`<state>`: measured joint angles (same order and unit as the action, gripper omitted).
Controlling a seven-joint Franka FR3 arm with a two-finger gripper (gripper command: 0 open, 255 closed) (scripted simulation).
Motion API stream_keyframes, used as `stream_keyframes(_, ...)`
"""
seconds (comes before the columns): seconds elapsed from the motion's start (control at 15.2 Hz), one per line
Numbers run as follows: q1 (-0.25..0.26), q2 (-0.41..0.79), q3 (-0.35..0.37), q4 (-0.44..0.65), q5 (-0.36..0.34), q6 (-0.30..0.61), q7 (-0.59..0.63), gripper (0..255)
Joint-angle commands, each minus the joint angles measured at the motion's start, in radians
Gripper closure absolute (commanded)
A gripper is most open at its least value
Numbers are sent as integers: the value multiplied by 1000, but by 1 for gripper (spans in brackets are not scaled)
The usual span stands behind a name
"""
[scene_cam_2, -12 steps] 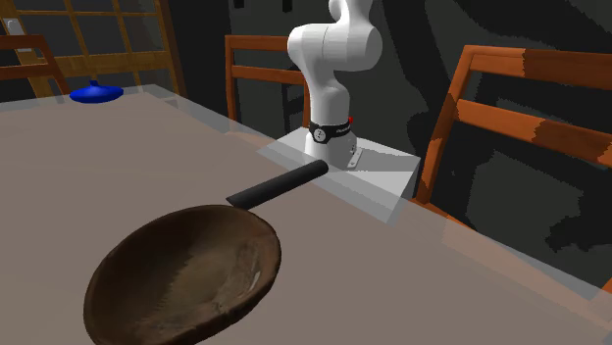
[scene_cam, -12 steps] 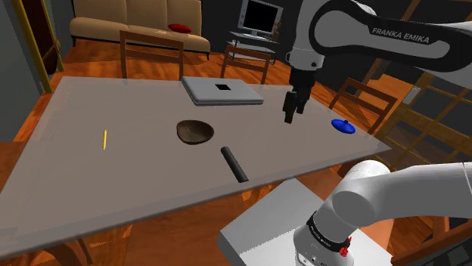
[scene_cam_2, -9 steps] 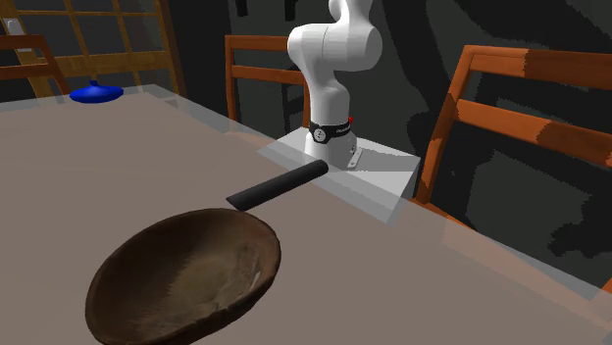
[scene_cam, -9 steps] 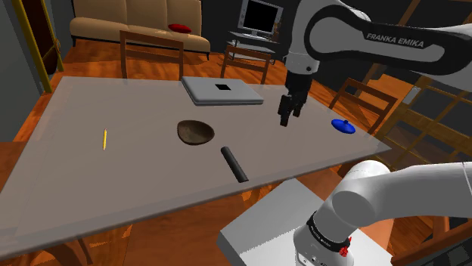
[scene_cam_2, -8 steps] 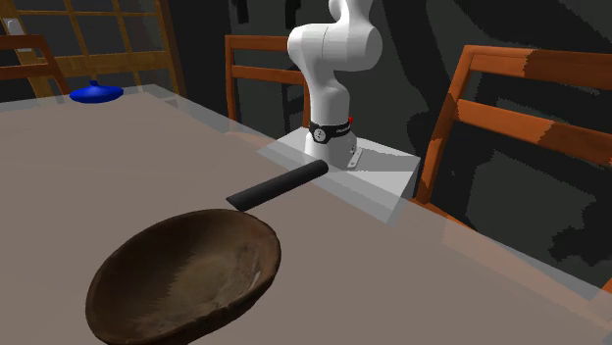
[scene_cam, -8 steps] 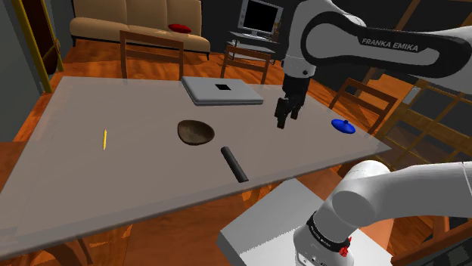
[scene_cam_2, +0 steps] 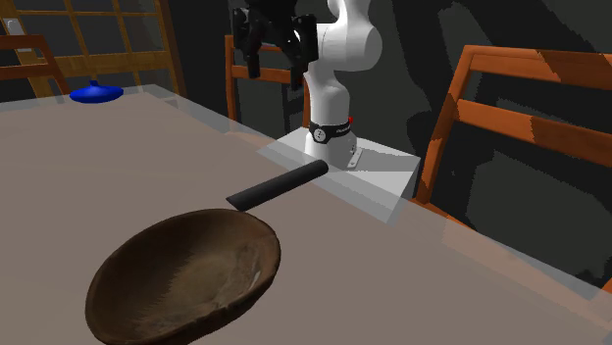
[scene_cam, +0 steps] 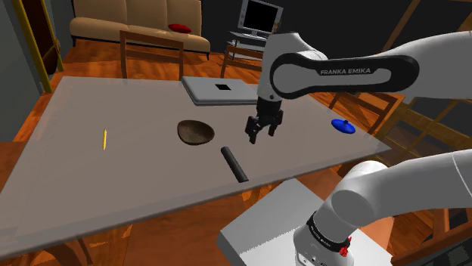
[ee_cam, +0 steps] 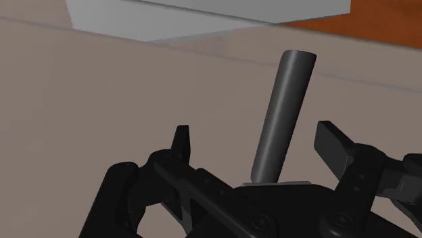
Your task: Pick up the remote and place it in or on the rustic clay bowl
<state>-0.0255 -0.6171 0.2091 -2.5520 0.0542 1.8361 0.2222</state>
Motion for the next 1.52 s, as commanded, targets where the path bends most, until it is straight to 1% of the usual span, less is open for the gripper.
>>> stream_keyframes(0.0, -6, 35, 31, -24, 16, 78, 69, 0)
stream_keyframes(0.26, -29, 160, 96, -36, 24, 245, 206, 0)
stream_keyframes(0.53, -66, 312, 160, -18, -5, 404, 358, 0)
stream_keyframes(0.59, -71, 333, 167, -14, -13, 424, 379, 0)
stream_keyframes(1.06, -83, 404, 178, -57, -42, 535, 402, 0)
stream_keyframes(1.45, -85, 411, 179, -60, -45, 544, 404, 0)
